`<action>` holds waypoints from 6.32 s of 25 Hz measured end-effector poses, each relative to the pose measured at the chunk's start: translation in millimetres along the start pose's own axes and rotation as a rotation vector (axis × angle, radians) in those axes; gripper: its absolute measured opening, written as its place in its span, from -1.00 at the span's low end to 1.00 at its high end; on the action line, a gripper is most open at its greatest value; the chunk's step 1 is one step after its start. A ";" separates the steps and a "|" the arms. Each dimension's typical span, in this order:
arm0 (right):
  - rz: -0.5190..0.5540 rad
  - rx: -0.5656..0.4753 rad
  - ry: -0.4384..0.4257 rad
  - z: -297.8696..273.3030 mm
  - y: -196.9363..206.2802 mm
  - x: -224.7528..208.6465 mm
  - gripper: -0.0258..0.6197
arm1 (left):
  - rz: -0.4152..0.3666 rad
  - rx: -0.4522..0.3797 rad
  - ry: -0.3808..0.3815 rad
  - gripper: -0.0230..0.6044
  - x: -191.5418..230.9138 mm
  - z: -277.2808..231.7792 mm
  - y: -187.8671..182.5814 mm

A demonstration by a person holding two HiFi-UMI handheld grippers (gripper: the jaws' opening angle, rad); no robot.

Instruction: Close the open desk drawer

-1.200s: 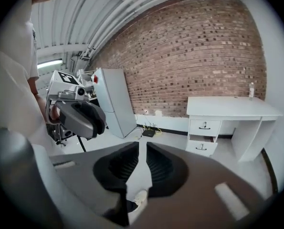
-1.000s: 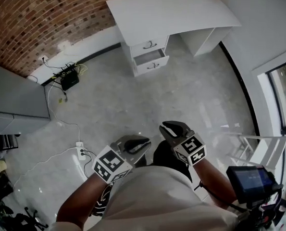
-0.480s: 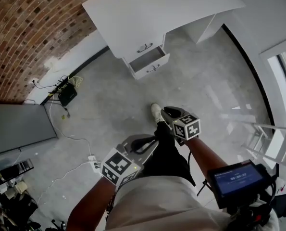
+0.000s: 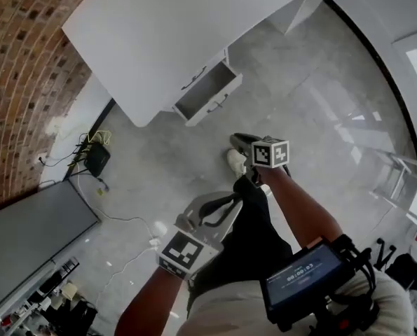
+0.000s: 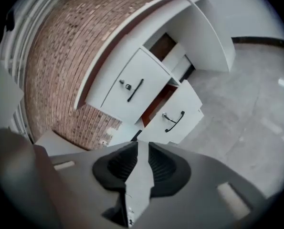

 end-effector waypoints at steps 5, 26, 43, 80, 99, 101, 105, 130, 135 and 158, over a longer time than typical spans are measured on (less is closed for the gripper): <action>-0.191 -0.083 -0.033 -42.7 -10.7 -62.3 -0.74 | -0.002 0.008 0.043 -0.80 36.0 -52.3 -10.7; -0.477 -0.233 -0.191 -154.2 -43.9 -180.9 -0.70 | -0.051 0.049 0.062 -0.80 127.0 -140.0 8.2; -0.592 -0.336 -0.231 -178.8 -49.4 -177.6 -0.86 | -0.050 0.027 0.121 -0.80 144.0 -148.7 17.1; -0.387 -0.221 -0.095 -142.3 -83.7 -136.9 -0.78 | 0.001 -0.089 0.110 -0.80 98.0 -94.9 8.7; 0.250 -0.054 -0.110 106.9 -11.9 124.3 -0.84 | 0.024 -0.240 0.187 -0.82 -117.1 58.8 3.5; 0.306 -0.044 -0.101 131.2 3.2 150.6 -0.85 | 0.037 -0.258 0.199 -0.83 -136.7 73.6 5.9; 0.406 -0.028 -0.106 172.3 32.0 203.5 -0.85 | 0.045 -0.297 0.207 -0.83 -168.9 103.6 10.1; 0.999 0.053 -0.163 340.5 129.5 448.2 -0.89 | 0.084 -0.358 0.247 -0.83 -277.6 232.8 49.7; 1.068 0.077 -0.183 355.2 145.1 463.1 -0.90 | 0.094 -0.369 0.204 -0.83 -289.9 242.9 56.5; 1.335 0.053 -0.145 371.0 150.0 481.8 -0.91 | 0.116 -0.340 0.169 -0.83 -283.4 226.9 61.6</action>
Point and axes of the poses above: the fingertips, and each gripper's own axes: z backward along the fingers, x to its left, y out of its underside, the point moved 7 cm from there along z, backward along the fingers, and after that the axes turned 4 degrees about -y, right-handed, at the moved point
